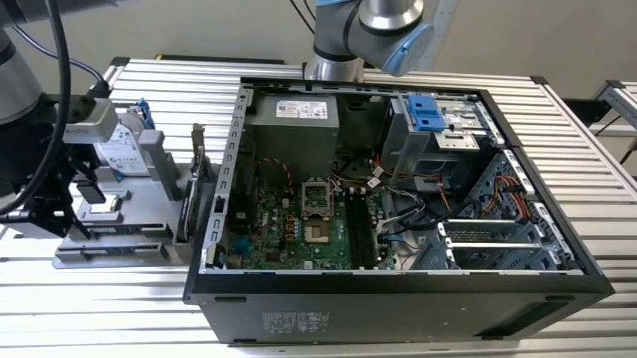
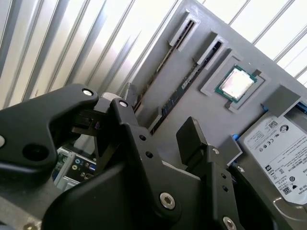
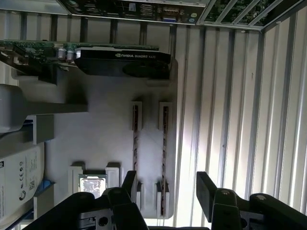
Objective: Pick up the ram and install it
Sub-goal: 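Pick up the ram and move it above insertion slot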
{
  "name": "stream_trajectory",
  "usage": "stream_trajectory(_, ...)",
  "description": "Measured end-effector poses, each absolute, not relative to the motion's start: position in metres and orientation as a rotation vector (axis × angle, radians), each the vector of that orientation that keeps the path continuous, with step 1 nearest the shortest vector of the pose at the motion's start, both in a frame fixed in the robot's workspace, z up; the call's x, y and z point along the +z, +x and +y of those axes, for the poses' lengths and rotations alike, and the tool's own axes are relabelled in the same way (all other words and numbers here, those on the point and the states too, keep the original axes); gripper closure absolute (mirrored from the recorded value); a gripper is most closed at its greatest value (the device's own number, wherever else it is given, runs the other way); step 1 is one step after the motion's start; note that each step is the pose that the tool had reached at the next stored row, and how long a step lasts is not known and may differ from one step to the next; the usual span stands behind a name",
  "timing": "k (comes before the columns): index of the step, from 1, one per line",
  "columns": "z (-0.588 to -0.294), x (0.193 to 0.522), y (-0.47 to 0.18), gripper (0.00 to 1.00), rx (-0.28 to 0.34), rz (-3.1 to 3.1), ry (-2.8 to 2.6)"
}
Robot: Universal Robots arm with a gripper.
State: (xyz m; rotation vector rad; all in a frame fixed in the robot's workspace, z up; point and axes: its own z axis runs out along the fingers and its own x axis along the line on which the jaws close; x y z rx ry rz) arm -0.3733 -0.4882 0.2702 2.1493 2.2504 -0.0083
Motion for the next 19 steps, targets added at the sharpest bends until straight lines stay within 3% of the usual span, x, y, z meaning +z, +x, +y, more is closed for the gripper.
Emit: stream_trajectory(19, -0.490, 0.254, -0.372, 0.00, -0.010, 2.251, 2.150)
